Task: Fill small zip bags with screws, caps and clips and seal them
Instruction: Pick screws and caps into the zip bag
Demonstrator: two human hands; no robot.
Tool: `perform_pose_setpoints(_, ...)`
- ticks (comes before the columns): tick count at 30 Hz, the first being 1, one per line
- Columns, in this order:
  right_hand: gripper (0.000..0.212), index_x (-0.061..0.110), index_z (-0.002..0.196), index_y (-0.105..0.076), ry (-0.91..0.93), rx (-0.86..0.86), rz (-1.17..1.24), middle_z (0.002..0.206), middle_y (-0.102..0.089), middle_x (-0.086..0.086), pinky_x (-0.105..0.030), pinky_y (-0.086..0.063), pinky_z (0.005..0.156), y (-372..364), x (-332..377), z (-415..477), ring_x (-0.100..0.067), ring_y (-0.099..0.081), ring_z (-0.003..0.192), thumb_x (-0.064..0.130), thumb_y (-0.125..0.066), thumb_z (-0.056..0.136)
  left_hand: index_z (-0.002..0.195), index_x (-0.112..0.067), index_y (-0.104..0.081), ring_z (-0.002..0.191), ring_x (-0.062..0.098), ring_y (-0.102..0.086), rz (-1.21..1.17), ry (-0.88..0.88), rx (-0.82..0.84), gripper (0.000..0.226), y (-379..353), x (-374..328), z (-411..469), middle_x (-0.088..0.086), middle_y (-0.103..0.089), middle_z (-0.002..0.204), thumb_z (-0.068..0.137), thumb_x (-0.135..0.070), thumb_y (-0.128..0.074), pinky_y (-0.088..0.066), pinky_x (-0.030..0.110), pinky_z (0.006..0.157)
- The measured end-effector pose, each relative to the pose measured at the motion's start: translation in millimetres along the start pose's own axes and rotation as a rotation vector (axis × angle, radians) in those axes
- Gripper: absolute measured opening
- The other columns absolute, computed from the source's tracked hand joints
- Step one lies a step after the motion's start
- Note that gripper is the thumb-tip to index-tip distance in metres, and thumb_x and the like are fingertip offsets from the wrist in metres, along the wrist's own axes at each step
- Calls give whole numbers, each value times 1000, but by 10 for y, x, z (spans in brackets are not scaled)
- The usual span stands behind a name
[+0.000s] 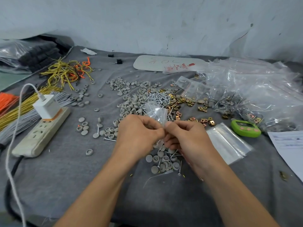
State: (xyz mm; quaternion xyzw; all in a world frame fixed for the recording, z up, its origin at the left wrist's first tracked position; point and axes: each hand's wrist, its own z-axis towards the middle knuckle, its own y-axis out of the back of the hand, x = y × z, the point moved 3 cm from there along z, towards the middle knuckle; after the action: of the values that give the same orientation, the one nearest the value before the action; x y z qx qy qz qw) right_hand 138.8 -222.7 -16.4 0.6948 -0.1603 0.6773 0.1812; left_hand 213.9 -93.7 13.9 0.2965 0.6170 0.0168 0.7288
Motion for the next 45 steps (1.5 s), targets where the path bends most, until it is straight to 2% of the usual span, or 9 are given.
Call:
perform_pose_setpoints(12,36,6,70,-66,54,92,-131,53,-53,-3,-35,-36,55,19,146,-22,-19,-44,50,20,-60,102,54,-17,-68,44,11,-47,-439,155,387,30,-31,66,-49,6,-58,54,82,-9,-72,-32,16,40)
perform_pose_setpoints(16,38,11,63,-64,146,43,-408,49,-52,4,-32,-37,54,30,242,-81,-12,-44,49,23,-65,99,50,-10,-55,39,13,-35,-102,73,231,27,-37,19,-70,4,-44,42,71,-24,-65,-30,22,44)
perform_pose_setpoints(18,39,15,59,-63,204,-66,-613,48,-56,9,-16,-35,48,87,286,-117,-4,-49,44,28,-68,96,58,-14,-64,44,11,-51,266,4,-5,28,69,37,-39,-4,-58,45,78,-32,-69,-36,24,48)
perform_pose_setpoints(22,37,22,57,-61,269,-242,-829,51,-59,12,-14,-36,48,90,333,-183,-3,-58,60,31,-67,93,69,-27,-57,58,14,-56,571,-103,-440,17,222,-108,-115,-10,-59,55,76,-41,-63,-31,28,55)
perform_pose_setpoints(26,39,19,55,-53,329,-389,-759,48,-52,8,-26,-37,49,41,365,-213,-12,-50,50,29,-64,91,94,-41,-63,65,16,-63,551,-242,-427,14,74,-185,-220,-14,-64,59,80,-40,-64,-34,32,64)
perform_pose_setpoints(31,30,23,62,-57,299,-568,-994,54,-57,9,-29,-36,58,19,449,-303,-21,-55,59,38,-76,79,87,-39,-70,62,17,-60,539,-249,-496,8,119,-199,-223,-13,-65,60,81,-34,-68,-33,30,64)
perform_pose_setpoints(37,17,35,92,-76,503,-338,-1115,67,-69,6,-29,-28,60,-213,410,-354,-23,-59,62,21,-74,84,91,-39,-76,58,1,-60,231,-247,-343,17,44,-217,-266,-19,-60,55,79,-37,-64,-50,25,66)
perform_pose_setpoints(40,15,36,95,-78,265,-241,-977,80,-74,5,-30,-36,61,-157,308,-217,-18,-57,70,30,-64,92,100,-41,-77,61,1,-62,161,-307,-244,30,-10,-247,-332,-22,-63,62,75,-35,-63,-55,25,66)
perform_pose_setpoints(45,27,8,75,-75,-119,-226,94,54,-54,0,-25,-36,45,-51,164,-64,-14,-41,45,13,-62,98,114,-46,-68,52,10,-57,429,-493,-274,50,9,-326,-391,-13,-47,51,69,-24,-61,-54,33,55)
